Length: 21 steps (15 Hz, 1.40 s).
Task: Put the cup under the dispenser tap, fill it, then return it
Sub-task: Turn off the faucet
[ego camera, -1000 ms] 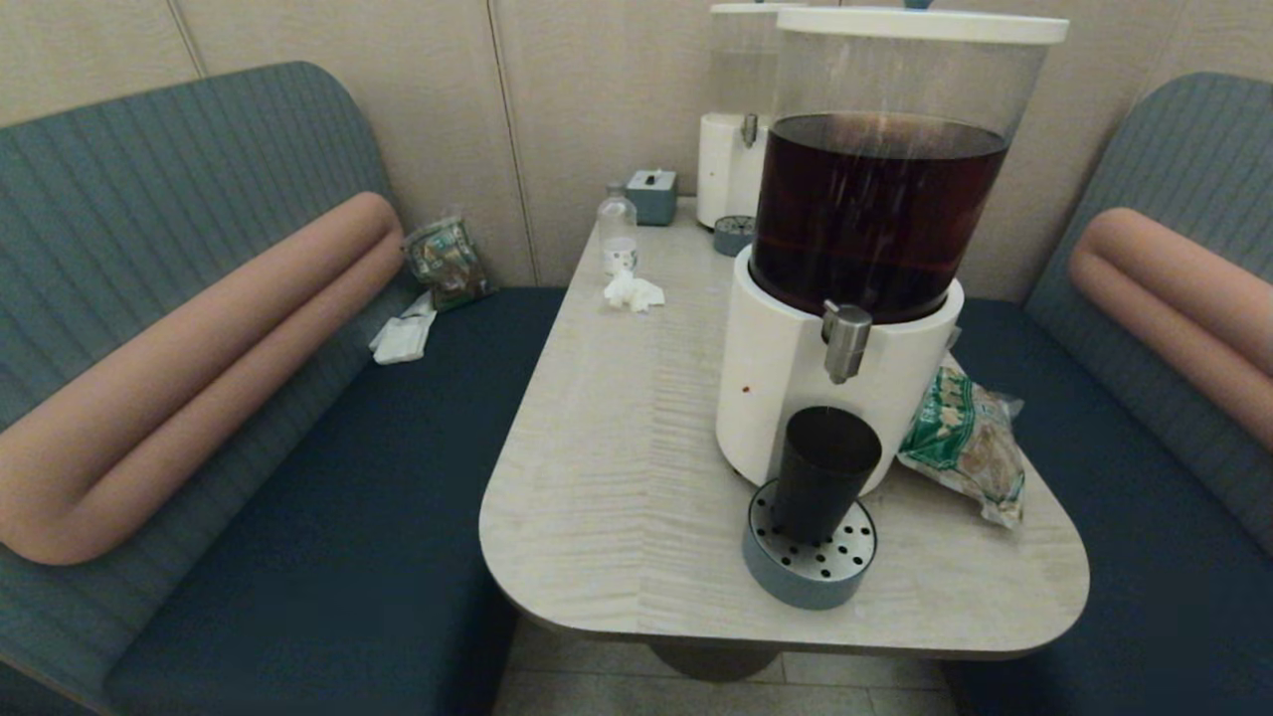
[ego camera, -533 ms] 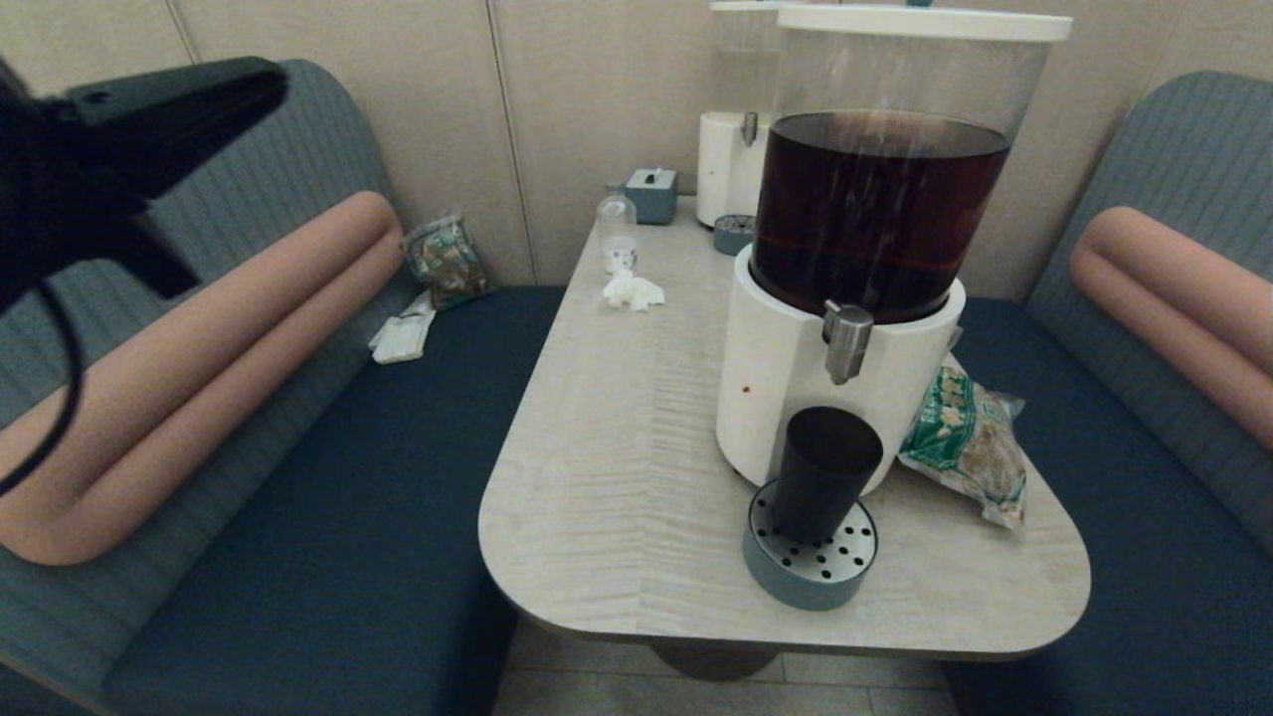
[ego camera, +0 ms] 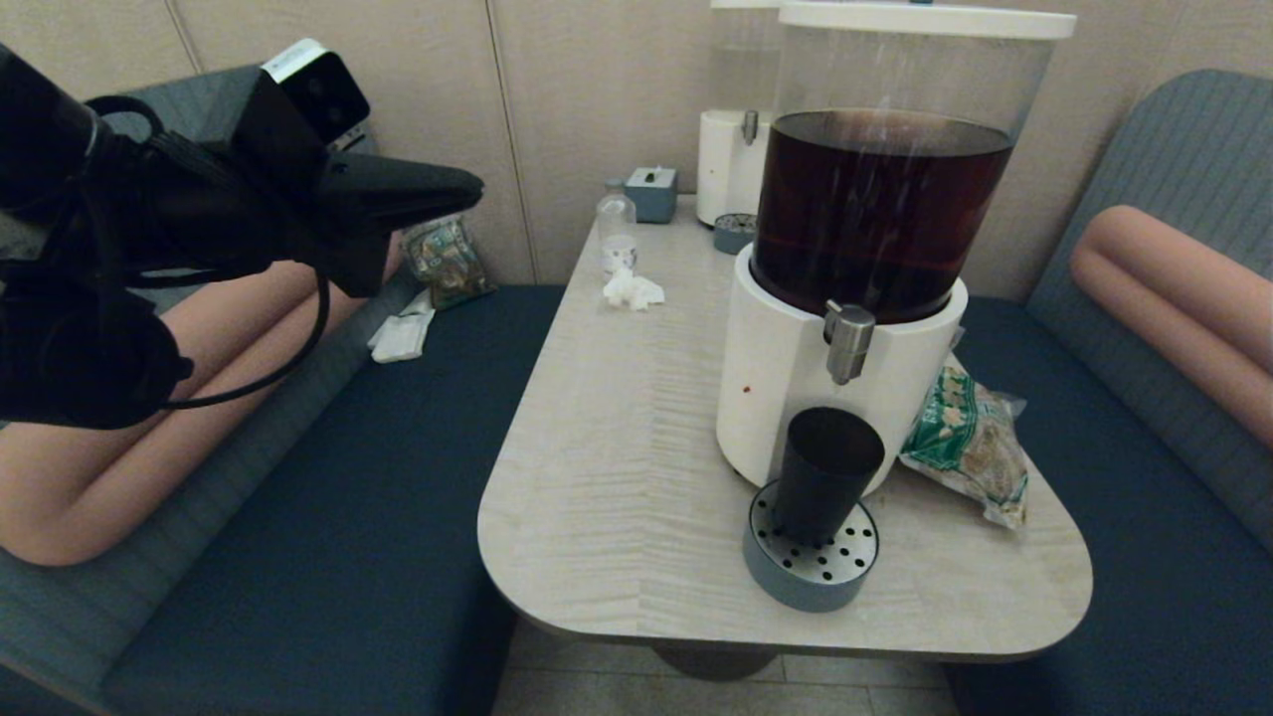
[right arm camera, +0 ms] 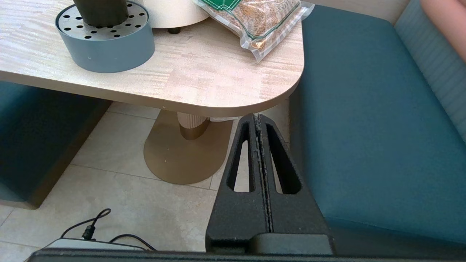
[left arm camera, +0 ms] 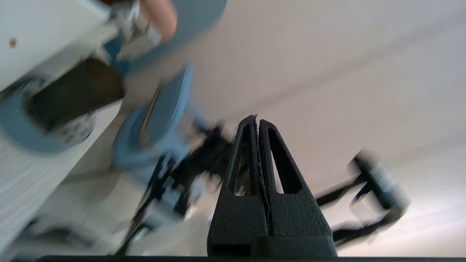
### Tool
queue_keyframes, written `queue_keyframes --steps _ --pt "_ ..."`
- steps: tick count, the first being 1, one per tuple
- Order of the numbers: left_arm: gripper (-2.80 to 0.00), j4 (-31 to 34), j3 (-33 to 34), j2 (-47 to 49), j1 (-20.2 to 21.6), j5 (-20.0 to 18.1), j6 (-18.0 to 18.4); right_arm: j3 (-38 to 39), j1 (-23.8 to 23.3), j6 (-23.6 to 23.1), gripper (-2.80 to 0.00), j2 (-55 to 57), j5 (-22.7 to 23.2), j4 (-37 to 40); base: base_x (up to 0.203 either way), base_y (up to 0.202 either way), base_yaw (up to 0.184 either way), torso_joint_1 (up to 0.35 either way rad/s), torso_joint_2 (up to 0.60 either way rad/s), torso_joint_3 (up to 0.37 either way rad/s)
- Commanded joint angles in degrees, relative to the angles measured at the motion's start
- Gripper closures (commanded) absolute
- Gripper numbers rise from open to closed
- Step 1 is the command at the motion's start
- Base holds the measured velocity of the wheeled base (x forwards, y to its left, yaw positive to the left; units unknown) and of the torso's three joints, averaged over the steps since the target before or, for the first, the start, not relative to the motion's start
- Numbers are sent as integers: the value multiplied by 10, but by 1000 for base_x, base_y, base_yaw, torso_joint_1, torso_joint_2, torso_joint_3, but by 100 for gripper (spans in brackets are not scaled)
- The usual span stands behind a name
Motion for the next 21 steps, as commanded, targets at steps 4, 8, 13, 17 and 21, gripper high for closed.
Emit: queue_keyframes --steps 4,8,13,17,21 --pt "0 -61 -64 62 -4 -44 5 0 0 0 0 -1 0 0 0 0 0 0 0 0" --pt "0 -64 -202 95 3 -44 3 0 0 0 0 -1 0 0 0 0 0 0 0 0" --pt "0 -62 -217 4 6 84 -257 0 0 0 0 -1 0 0 0 0 0 0 0 0" --pt "0 -89 -161 -42 125 -15 -264 0 0 0 0 -1 0 0 0 0 0 0 0 0" --pt "0 -118 -179 -91 271 -42 -237 0 0 0 0 -1 0 0 0 0 0 0 0 0"
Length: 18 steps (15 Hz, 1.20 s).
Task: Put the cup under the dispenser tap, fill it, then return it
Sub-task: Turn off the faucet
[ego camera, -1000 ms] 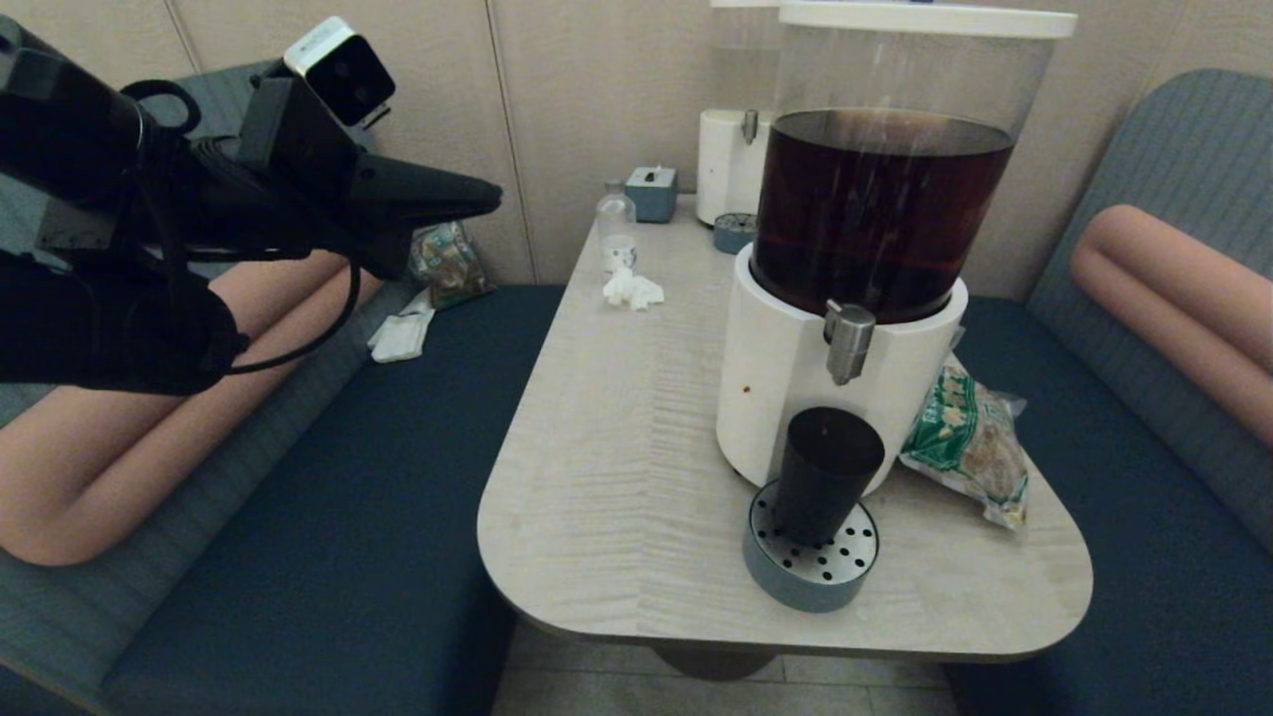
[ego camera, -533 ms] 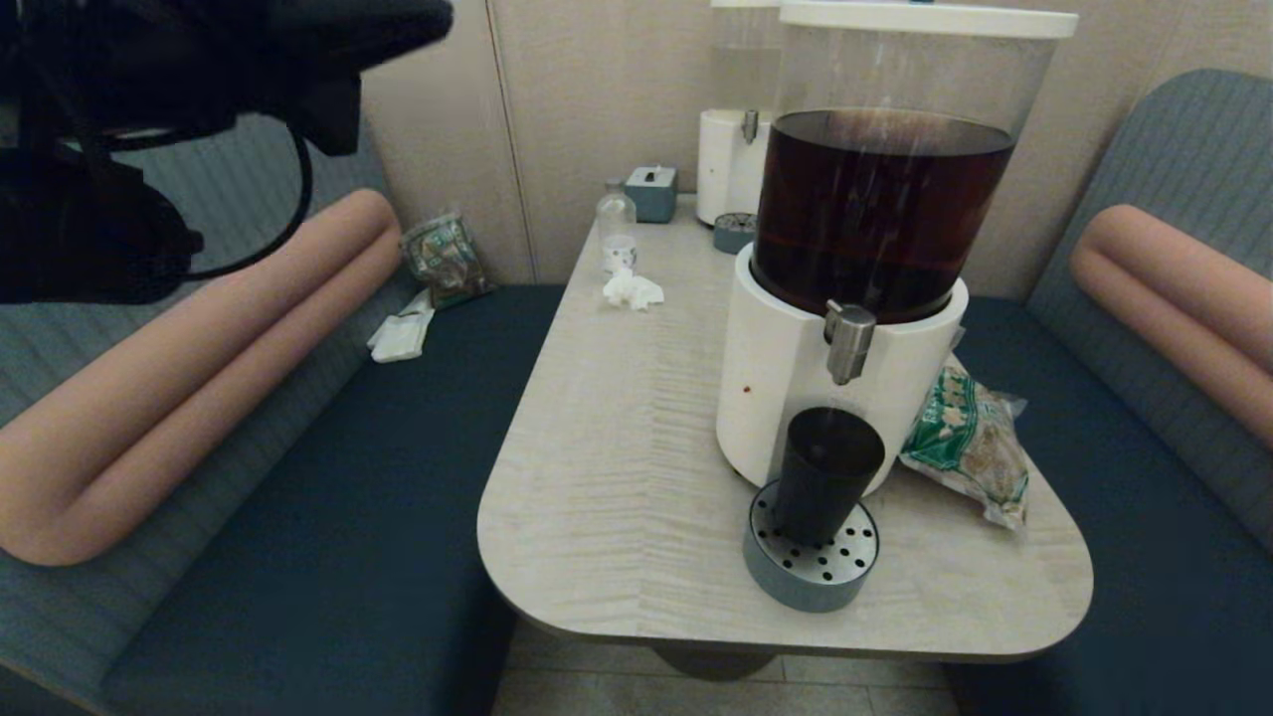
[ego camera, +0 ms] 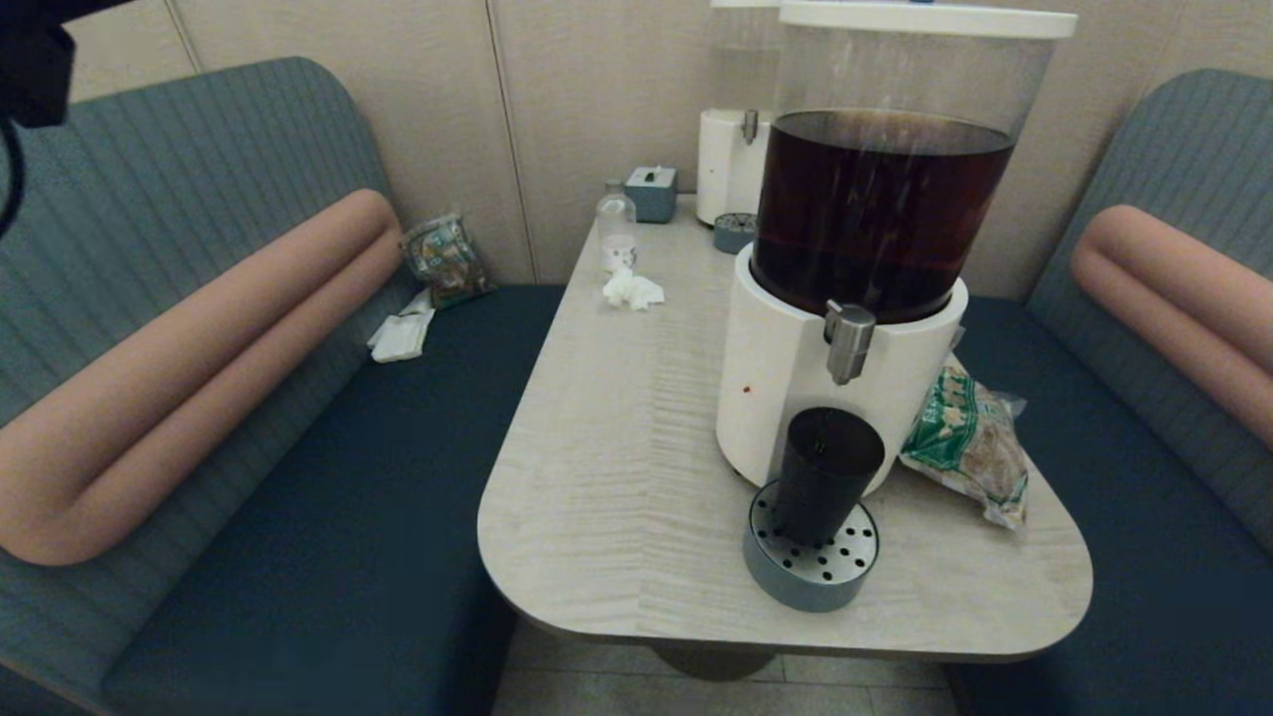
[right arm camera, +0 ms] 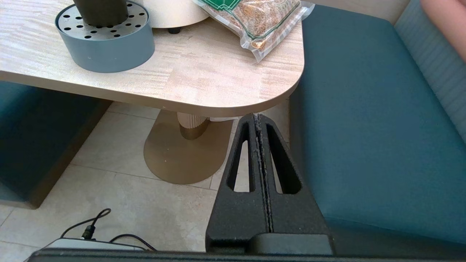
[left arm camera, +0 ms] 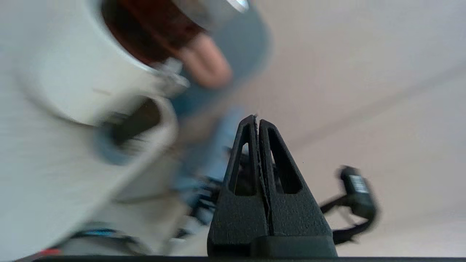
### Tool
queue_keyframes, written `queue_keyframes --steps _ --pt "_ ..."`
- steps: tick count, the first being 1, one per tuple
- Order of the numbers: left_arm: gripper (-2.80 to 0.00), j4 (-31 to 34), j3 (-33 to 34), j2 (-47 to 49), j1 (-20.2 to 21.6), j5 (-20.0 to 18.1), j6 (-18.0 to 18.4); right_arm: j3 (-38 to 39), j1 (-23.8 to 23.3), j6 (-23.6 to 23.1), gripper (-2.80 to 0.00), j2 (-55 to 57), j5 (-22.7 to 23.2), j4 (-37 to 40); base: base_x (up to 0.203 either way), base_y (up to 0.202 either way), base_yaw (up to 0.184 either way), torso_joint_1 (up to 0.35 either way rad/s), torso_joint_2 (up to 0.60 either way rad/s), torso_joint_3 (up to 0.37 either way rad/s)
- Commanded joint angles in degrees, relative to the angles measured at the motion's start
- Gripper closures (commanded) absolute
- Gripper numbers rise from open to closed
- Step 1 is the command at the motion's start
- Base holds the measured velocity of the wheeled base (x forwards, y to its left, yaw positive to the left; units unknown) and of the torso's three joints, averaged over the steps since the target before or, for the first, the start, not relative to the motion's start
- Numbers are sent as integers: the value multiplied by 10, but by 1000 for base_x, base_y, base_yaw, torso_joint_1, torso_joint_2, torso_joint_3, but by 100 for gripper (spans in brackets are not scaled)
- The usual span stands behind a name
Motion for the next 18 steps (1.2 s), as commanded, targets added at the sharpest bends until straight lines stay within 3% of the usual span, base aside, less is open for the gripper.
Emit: queue_keyframes --steps 1,3,4,5,6,8,10,14,16,18 --pt "0 -7 -54 -35 62 -8 -5 0 0 0 0 -1 0 0 0 0 0 0 0 0" --pt "0 -6 -123 -45 77 -7 -41 0 0 0 0 -1 0 0 0 0 0 0 0 0" --pt "0 13 -141 -53 78 23 -92 0 0 0 0 -1 0 0 0 0 0 0 0 0" --pt "0 40 -155 -60 73 77 -157 0 0 0 0 -1 0 0 0 0 0 0 0 0" --pt "0 51 -155 -62 46 95 -187 0 0 0 0 -1 0 0 0 0 0 0 0 0" --pt "0 50 -115 -62 -56 117 -206 0 0 0 0 -1 0 0 0 0 0 0 0 0" --pt "0 19 -49 -39 -148 179 -215 0 0 0 0 -1 0 0 0 0 0 0 0 0" --pt "0 -6 18 80 -246 308 -214 0 0 0 0 -1 0 0 0 0 0 0 0 0" --pt "0 -7 19 147 -279 323 -169 0 0 0 0 -1 0 0 0 0 0 0 0 0" --pt "0 -8 18 202 -316 308 -92 0 0 0 0 -1 0 0 0 0 0 0 0 0"
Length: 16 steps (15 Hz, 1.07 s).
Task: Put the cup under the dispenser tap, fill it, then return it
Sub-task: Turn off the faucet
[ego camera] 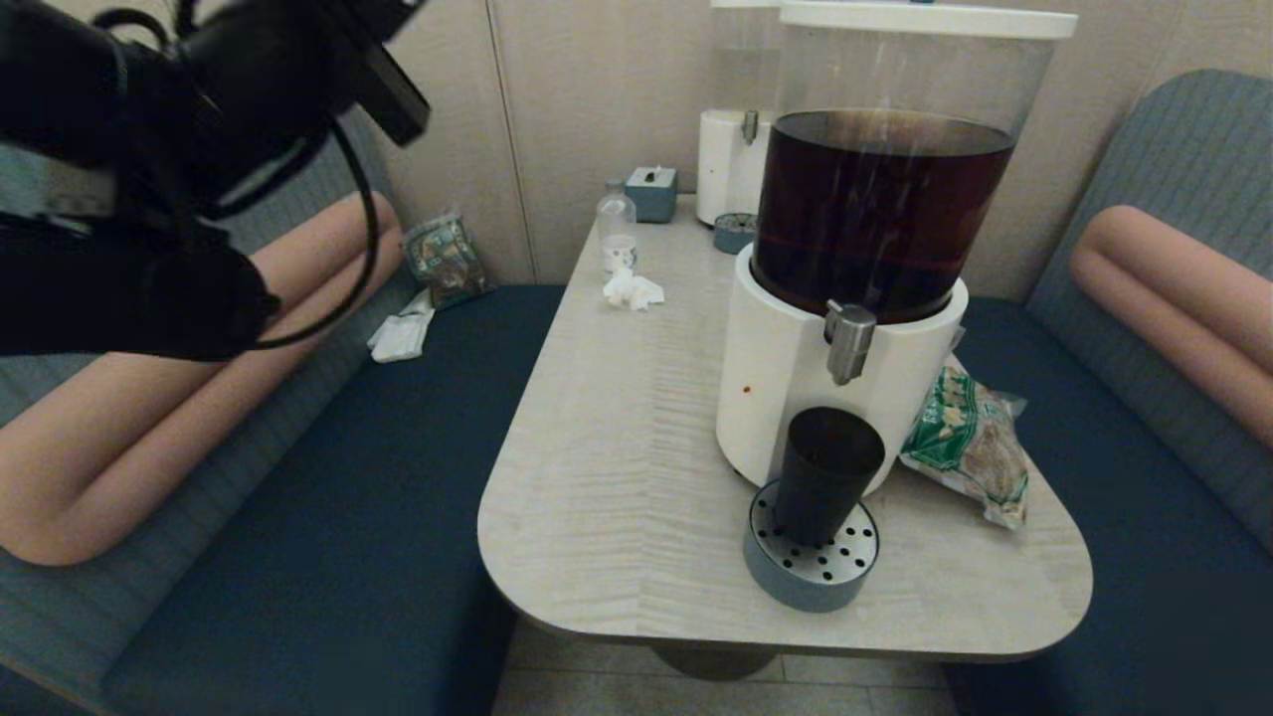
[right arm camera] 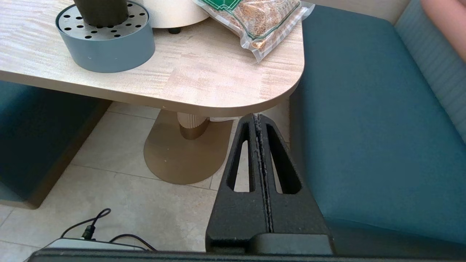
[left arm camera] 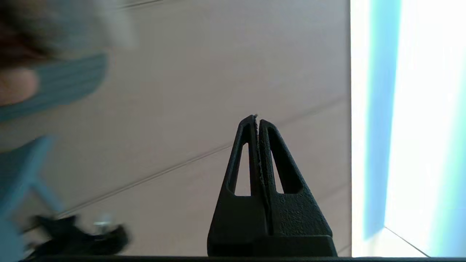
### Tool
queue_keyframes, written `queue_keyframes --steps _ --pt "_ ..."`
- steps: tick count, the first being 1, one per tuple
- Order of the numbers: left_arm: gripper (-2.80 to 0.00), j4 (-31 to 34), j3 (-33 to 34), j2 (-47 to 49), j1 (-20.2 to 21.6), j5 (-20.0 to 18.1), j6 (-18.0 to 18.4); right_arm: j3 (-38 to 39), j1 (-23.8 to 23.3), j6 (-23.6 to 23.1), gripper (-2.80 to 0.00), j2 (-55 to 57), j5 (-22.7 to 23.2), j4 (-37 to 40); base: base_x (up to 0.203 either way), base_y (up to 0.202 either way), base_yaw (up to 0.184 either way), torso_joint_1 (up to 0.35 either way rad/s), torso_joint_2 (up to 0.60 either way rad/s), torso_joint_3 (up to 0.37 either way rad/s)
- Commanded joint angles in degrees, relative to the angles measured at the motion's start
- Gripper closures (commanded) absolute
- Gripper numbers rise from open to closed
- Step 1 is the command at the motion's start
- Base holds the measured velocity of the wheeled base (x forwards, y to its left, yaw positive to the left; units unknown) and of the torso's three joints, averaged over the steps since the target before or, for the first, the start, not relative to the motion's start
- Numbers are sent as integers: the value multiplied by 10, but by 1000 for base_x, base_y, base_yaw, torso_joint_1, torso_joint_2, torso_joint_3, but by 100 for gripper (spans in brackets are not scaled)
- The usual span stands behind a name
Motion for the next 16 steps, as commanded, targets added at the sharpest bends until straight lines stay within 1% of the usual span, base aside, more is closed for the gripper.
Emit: queue_keyframes --steps 1,2,3,4,5,7,8,11,13,16 --pt "0 -7 1 90 -41 -34 74 0 0 0 0 -1 0 0 0 0 0 0 0 0" --pt "0 -7 4 112 -57 -62 123 0 0 0 0 -1 0 0 0 0 0 0 0 0" --pt "0 -7 7 130 -72 -86 158 0 0 1 0 -1 0 0 0 0 0 0 0 0" --pt "0 -7 7 139 -85 -105 173 0 0 0 0 -1 0 0 0 0 0 0 0 0" --pt "0 -7 8 145 -91 -113 176 0 0 0 0 -1 0 0 0 0 0 0 0 0" --pt "0 -7 9 152 -97 -117 180 0 0 0 0 -1 0 0 0 0 0 0 0 0" --pt "0 -7 10 162 -98 -118 192 0 0 0 0 -1 0 0 0 0 0 0 0 0" --pt "0 -7 9 183 -109 -122 203 0 0 0 0 -1 0 0 0 0 0 0 0 0" --pt "0 -7 9 195 -121 -132 220 0 0 0 0 -1 0 0 0 0 0 0 0 0" --pt "0 -7 6 205 -142 -133 222 0 0 0 0 -1 0 0 0 0 0 0 0 0"
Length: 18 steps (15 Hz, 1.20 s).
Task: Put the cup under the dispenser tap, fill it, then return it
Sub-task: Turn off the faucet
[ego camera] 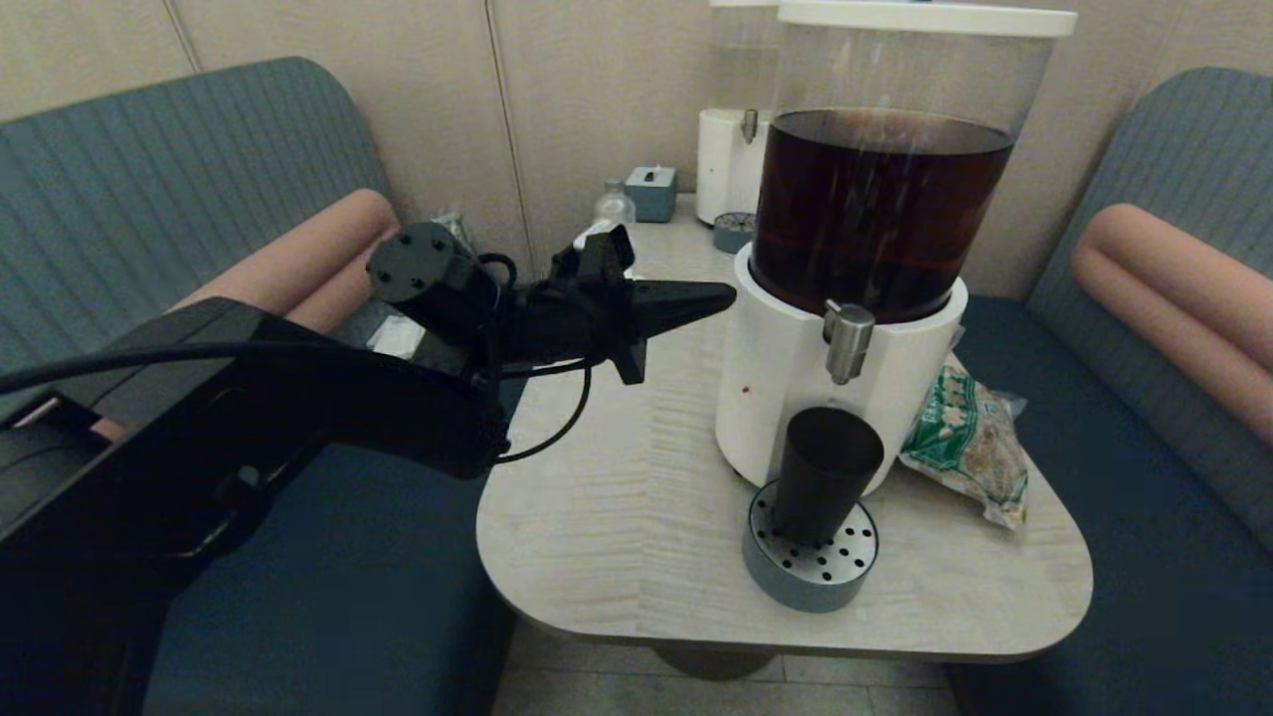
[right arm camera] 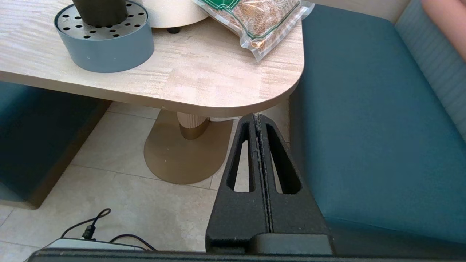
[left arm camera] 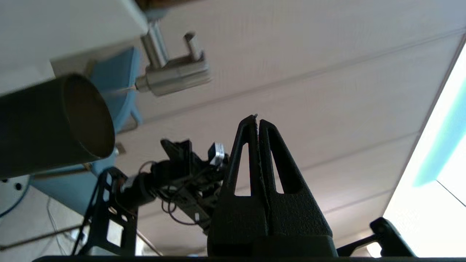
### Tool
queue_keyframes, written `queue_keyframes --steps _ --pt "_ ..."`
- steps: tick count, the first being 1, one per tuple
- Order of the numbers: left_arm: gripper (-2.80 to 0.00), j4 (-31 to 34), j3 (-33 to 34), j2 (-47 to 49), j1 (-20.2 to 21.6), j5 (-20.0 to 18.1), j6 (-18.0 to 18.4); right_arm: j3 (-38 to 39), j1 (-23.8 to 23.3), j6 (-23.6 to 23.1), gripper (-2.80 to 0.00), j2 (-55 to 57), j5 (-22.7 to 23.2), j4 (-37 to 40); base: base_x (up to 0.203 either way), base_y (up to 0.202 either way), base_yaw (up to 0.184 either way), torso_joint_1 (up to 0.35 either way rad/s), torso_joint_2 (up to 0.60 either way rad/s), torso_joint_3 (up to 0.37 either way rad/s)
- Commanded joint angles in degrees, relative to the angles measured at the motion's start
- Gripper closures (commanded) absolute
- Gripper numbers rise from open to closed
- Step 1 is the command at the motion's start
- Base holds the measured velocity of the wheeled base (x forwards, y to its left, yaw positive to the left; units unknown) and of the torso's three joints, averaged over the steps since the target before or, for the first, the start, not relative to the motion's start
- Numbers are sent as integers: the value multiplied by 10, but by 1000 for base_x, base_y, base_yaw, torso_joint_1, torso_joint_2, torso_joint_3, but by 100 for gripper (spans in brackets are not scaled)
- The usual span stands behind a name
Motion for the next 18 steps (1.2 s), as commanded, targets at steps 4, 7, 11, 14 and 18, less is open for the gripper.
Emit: queue_keyframes --steps 4,7,11,14,18 --pt "0 -5 -5 15 -37 -4 -5 0 0 -1 0 -1 0 0 0 0 0 0 0 0" --pt "0 -5 -11 22 -48 -3 -2 0 0 -1 0 -1 0 0 0 0 0 0 0 0" --pt "0 -5 -25 34 -67 -2 -2 0 0 0 0 -1 0 0 0 0 0 0 0 0" --pt "0 -5 -45 49 -77 -3 -2 0 0 -1 0 -1 0 0 0 0 0 0 0 0" --pt "0 -5 -82 71 -83 -4 -3 0 0 -1 0 -1 0 0 0 0 0 0 0 0"
